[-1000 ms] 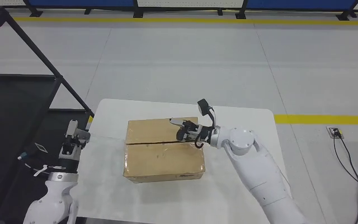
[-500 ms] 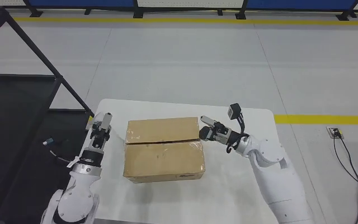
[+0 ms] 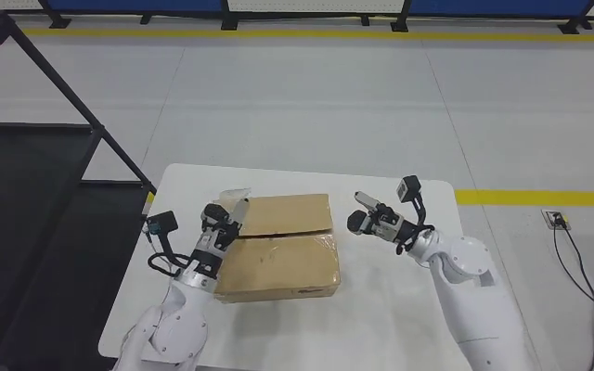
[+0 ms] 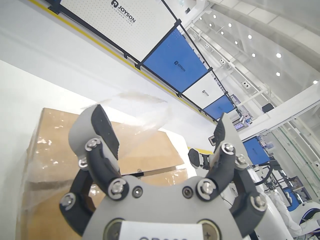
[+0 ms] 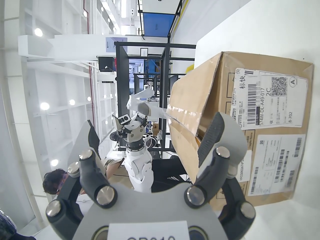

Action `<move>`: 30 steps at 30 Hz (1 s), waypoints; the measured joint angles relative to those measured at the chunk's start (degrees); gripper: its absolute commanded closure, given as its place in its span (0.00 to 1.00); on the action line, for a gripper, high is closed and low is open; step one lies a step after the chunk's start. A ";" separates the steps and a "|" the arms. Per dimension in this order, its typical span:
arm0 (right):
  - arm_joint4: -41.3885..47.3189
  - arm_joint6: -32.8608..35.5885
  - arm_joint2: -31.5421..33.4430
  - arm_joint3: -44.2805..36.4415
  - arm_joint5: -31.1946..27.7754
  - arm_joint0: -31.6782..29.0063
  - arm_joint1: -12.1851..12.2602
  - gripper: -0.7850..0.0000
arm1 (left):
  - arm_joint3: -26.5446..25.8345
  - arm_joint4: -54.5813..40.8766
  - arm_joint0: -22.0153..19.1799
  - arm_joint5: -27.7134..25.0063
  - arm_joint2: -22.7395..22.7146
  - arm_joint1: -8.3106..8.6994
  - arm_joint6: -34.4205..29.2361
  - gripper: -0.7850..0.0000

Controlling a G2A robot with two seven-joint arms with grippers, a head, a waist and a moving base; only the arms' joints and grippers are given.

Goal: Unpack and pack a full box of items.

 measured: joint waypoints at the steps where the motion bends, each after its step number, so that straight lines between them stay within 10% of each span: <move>1: 0.17 0.02 0.02 0.16 -0.08 0.03 0.07 0.00 | 0.20 0.40 -0.23 0.16 0.52 -0.09 -0.09 0.00; 17: 2.82 0.05 -0.61 2.77 -1.71 0.74 0.99 0.00 | 1.52 5.88 0.46 -0.63 5.96 -1.13 0.10 0.00; 25: 3.73 0.07 -1.72 4.58 -2.27 1.96 1.26 0.00 | -8.15 -4.43 7.56 -3.97 -8.59 0.11 -2.42 0.00; 30: 4.31 0.17 -2.10 5.26 -2.72 2.34 1.48 0.00 | -5.25 -17.87 5.39 -1.42 -22.19 1.46 -17.03 0.00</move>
